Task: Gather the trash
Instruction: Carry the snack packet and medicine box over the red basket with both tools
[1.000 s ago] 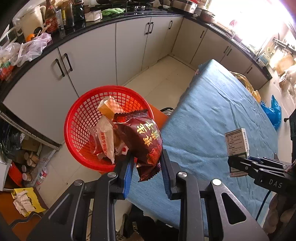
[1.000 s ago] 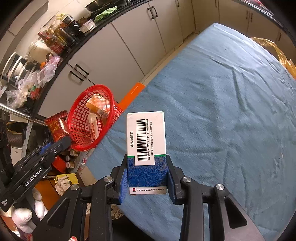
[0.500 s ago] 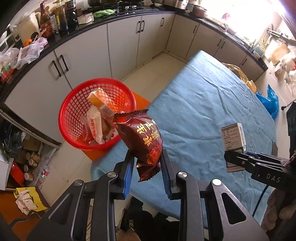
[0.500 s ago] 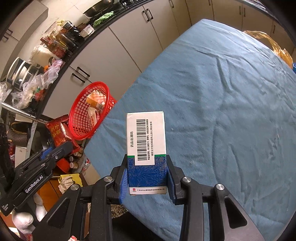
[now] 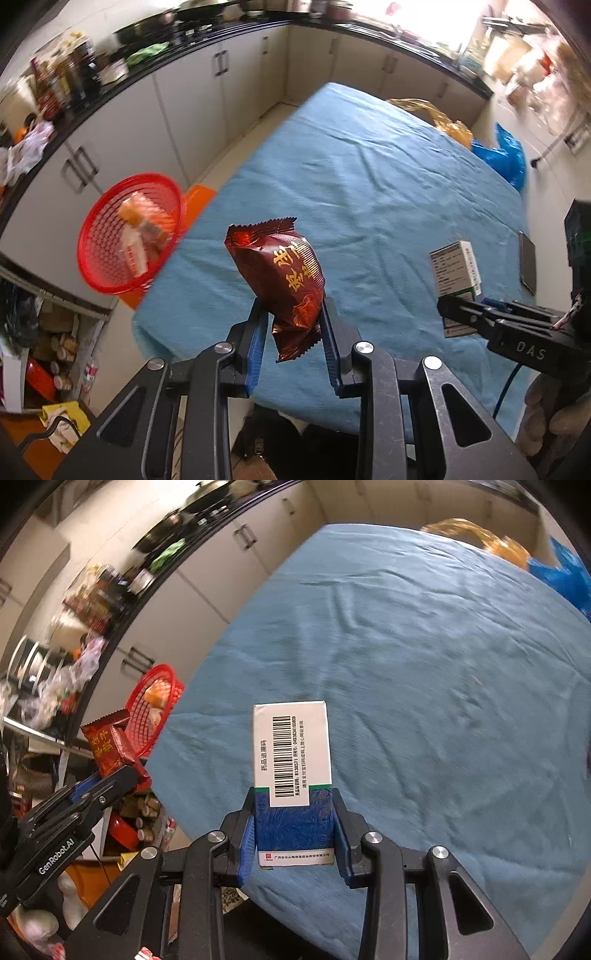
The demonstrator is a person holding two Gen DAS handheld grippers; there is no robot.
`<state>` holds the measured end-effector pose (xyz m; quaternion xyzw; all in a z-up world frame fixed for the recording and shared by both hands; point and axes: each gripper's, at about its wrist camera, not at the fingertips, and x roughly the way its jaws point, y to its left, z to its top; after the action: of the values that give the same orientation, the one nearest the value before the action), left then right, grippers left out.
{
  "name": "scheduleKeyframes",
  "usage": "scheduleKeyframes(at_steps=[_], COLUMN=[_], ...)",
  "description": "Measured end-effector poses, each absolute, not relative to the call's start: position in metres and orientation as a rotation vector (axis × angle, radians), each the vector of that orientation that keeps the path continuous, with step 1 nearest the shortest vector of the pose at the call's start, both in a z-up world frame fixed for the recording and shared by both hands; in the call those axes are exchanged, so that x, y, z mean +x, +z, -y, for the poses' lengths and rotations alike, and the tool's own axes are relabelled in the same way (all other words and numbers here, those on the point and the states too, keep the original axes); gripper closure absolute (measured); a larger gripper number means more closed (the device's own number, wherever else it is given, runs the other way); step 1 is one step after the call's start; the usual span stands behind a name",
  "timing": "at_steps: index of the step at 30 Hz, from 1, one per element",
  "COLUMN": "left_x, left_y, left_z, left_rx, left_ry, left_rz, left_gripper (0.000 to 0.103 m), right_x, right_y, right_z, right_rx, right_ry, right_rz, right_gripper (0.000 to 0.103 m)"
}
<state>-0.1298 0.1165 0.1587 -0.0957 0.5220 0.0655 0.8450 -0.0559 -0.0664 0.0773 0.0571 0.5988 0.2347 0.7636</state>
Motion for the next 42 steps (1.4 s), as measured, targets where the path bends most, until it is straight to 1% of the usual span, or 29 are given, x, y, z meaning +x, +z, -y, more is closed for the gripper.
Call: scheduleKeyframes(at_steps=[10,15,18,25,31,42], left_x=[-0.131,-0.141,-0.146,-0.154,-0.142,-0.120], left_y=[0.163,0.157,0.154,0.150,0.140,0.130], left_z=[-0.070,-0.067,-0.078,-0.131,-0.196,-0.319], left_rx=[-0.167,-0.157,-0.173,-0.283,-0.360,-0.385], left_ry=[0.079,0.096,0.130,0.216,0.273,0.398], left_rz=[-1.096,-1.121,-1.136,-1.130,-1.130,-1.112], left_gripper=[0.076,0.076,0.076,0.076,0.076,0.076], right_x=[-0.067,-0.068,-0.066,-0.057,-0.034,0.003], right_y=[0.081,0.068,0.061,0.056,0.058,0.065], right_z=[0.106,0.104,0.095,0.072,0.033,-0.098], right_rx=[0.152,0.181,0.176,0.148,0.088,-0.104], right_ry=[0.500,0.523,0.542,0.548,0.525,0.603], right_rz=[-1.271,-1.301,-1.319,-1.322,-1.321,-1.313], right_gripper=[0.064,0.064,0.064,0.064,0.064,0.064])
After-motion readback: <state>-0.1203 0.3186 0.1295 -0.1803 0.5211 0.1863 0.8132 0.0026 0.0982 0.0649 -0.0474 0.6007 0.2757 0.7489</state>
